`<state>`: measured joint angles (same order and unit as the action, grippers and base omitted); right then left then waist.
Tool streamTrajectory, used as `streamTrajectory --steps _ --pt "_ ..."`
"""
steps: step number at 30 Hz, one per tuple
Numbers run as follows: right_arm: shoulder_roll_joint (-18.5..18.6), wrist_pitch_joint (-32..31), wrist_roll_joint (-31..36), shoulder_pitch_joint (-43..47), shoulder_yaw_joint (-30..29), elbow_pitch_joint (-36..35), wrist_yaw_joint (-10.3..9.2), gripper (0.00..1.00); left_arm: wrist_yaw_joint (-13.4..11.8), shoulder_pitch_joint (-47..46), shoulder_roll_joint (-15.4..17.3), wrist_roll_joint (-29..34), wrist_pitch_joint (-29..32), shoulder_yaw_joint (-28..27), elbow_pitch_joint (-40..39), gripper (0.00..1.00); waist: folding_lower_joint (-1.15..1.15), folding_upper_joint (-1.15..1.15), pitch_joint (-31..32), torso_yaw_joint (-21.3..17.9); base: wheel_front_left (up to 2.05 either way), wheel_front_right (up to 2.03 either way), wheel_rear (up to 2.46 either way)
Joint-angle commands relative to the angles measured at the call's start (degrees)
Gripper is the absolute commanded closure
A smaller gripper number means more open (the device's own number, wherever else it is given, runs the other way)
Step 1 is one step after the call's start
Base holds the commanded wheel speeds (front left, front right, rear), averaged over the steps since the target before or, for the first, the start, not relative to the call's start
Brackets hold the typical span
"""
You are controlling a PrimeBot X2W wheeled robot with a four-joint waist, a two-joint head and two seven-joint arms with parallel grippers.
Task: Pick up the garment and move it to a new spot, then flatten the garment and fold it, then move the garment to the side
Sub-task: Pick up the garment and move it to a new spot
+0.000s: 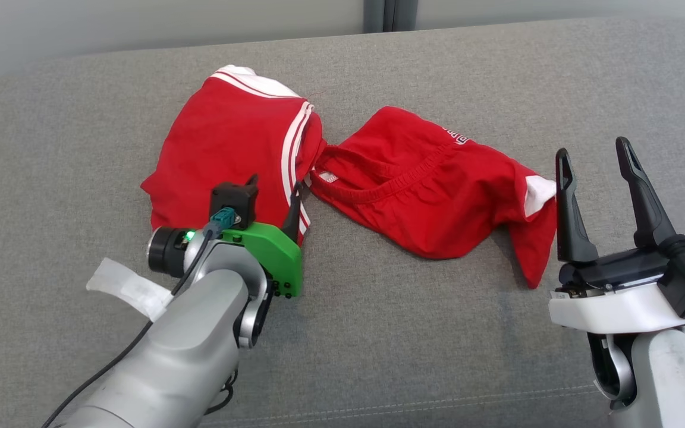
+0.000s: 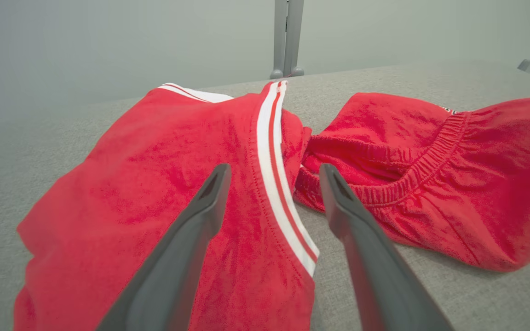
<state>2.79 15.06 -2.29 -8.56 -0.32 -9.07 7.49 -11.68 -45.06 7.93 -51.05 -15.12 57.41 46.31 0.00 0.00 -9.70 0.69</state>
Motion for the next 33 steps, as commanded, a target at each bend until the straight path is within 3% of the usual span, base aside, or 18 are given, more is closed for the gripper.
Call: streamTrajectory --steps 1,13,20,21,22,23,27,33 --pt "0.19 0.20 0.48 -0.25 0.20 -0.27 0.00 0.00 -0.38 0.52 0.21 0.71 -0.02 -0.71 0.96 0.00 0.00 0.00 -0.73 -0.23 0.00 0.00 0.00" --pt "0.16 0.20 2.30 -2.68 -0.27 -1.86 0.00 0.00 2.50 -3.59 -1.91 5.54 -0.02 -5.75 8.27 0.00 0.00 0.00 -8.25 -4.08 0.00 0.00 0.00" --pt "0.17 0.20 2.35 -3.43 -0.96 -2.64 0.00 0.00 0.25 -6.13 -1.70 7.64 -0.02 -7.98 12.74 0.00 0.00 0.00 -10.49 -4.84 0.00 0.00 0.00" --pt "0.18 0.20 2.38 -3.44 -1.22 -2.76 0.00 0.00 0.01 -6.42 -1.58 7.77 -0.02 -8.69 12.82 0.03 0.00 0.00 -10.69 -4.70 0.00 0.00 0.00" --pt "0.18 0.20 2.38 -3.44 -1.42 -2.80 0.00 0.00 -0.02 -6.62 -1.47 7.94 -0.03 -9.39 12.71 0.54 0.00 0.00 -10.80 -4.51 0.00 0.00 0.00" --pt "0.17 0.20 2.40 -3.43 -1.59 -2.78 0.00 0.00 0.38 -6.70 -1.46 7.91 -0.02 -10.24 12.39 0.97 0.00 0.00 -10.87 -4.25 0.00 0.00 0.00" --pt "0.19 0.20 2.15 -3.57 -1.52 -2.48 0.00 0.00 2.30 -6.25 -1.77 7.38 -0.03 -14.33 9.84 1.00 0.00 0.00 -10.47 -2.87 0.00 0.00 0.00" --pt "0.18 0.20 2.17 -3.41 -1.14 -2.06 0.00 0.00 6.70 -5.44 -3.09 3.99 -0.03 -24.76 2.71 1.00 0.00 0.00 -9.33 -0.73 0.00 0.00 0.00"
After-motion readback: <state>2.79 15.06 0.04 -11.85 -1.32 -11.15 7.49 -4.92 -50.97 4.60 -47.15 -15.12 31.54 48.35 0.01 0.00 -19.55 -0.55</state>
